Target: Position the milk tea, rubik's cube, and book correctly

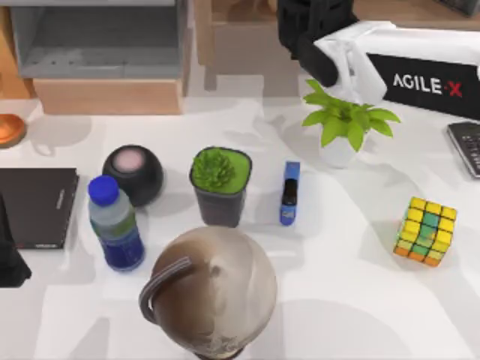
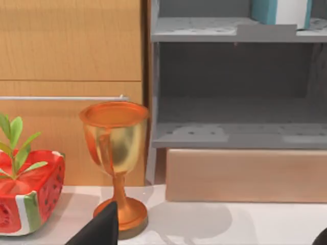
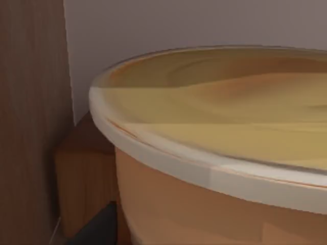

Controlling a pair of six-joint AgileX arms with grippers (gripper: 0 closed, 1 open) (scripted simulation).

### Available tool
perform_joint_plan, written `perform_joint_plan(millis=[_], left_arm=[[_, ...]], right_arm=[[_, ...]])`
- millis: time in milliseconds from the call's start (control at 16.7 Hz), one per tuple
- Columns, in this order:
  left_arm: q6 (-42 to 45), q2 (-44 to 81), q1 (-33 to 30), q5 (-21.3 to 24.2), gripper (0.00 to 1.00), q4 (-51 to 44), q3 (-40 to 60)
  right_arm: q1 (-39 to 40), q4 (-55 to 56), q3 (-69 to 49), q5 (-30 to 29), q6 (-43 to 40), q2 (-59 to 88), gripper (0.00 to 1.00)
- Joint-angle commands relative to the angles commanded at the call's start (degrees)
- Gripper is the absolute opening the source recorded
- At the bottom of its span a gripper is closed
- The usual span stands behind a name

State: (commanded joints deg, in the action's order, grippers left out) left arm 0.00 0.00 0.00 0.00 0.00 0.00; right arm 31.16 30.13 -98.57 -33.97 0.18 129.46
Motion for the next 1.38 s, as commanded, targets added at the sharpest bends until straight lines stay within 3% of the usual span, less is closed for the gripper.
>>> perform_joint_plan(millis=[420,1200,1380], left_arm=[[0.0,0.0,0.0,0.0,1.0,0.0,0.0],[0.0,0.0,0.0,0.0,1.0,0.0,0.0],[0.0,0.0,0.0,0.0,1.0,0.0,0.0]], right_arm=[[-0.44,2.03,-3.03,0.77,-0.14,4.26,1.0],[-0.44,2.03,-3.03,0.77,-0.14,4.26,0.02],[-0.44,2.03,-3.03,0.77,-0.14,4.26,0.0]])
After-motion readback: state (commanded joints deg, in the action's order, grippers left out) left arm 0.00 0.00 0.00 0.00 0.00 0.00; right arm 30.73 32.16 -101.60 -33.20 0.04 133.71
